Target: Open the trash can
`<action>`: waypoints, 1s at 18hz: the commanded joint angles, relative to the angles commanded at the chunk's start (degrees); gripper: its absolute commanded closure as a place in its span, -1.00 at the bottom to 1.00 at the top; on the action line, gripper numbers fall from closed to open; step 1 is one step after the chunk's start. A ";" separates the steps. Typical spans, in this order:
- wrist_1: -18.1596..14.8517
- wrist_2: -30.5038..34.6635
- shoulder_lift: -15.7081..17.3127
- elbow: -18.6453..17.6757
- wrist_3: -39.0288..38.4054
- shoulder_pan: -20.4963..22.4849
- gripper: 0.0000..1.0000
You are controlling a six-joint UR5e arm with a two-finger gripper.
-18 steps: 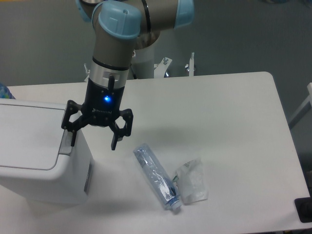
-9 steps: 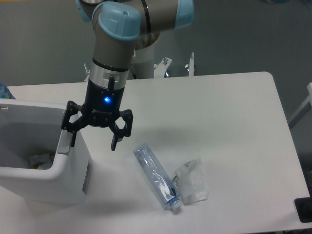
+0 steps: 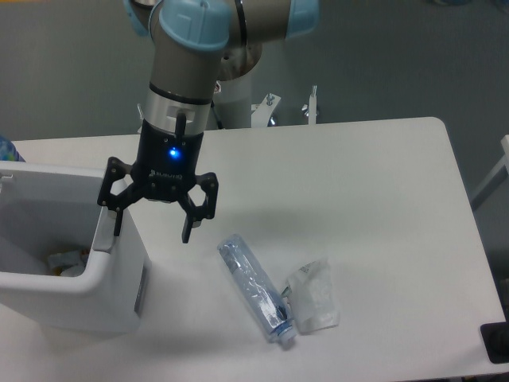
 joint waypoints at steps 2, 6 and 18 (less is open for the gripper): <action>-0.09 3.41 -0.26 -0.79 7.20 3.87 -1.00; -0.26 9.49 -3.59 -0.27 20.48 10.73 -1.00; -0.44 17.23 -9.58 -4.65 50.63 18.48 -1.00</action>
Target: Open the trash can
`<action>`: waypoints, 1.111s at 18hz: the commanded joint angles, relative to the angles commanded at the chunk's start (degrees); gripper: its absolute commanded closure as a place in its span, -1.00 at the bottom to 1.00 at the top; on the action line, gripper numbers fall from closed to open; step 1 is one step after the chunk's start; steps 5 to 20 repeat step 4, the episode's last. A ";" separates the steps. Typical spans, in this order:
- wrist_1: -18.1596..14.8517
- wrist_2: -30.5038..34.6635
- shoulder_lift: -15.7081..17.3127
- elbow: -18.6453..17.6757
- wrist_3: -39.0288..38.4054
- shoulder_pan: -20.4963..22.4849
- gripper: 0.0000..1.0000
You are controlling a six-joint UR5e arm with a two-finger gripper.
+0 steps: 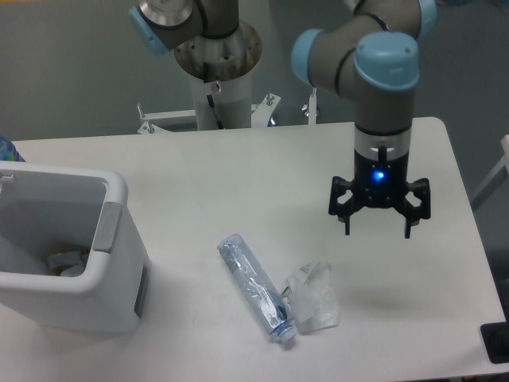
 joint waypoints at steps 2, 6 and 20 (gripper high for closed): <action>0.18 0.79 -0.17 -1.24 4.31 0.00 -1.00; 0.18 1.50 -0.18 -1.94 5.30 0.00 -1.00; 0.18 1.50 -0.18 -1.94 5.30 0.00 -1.00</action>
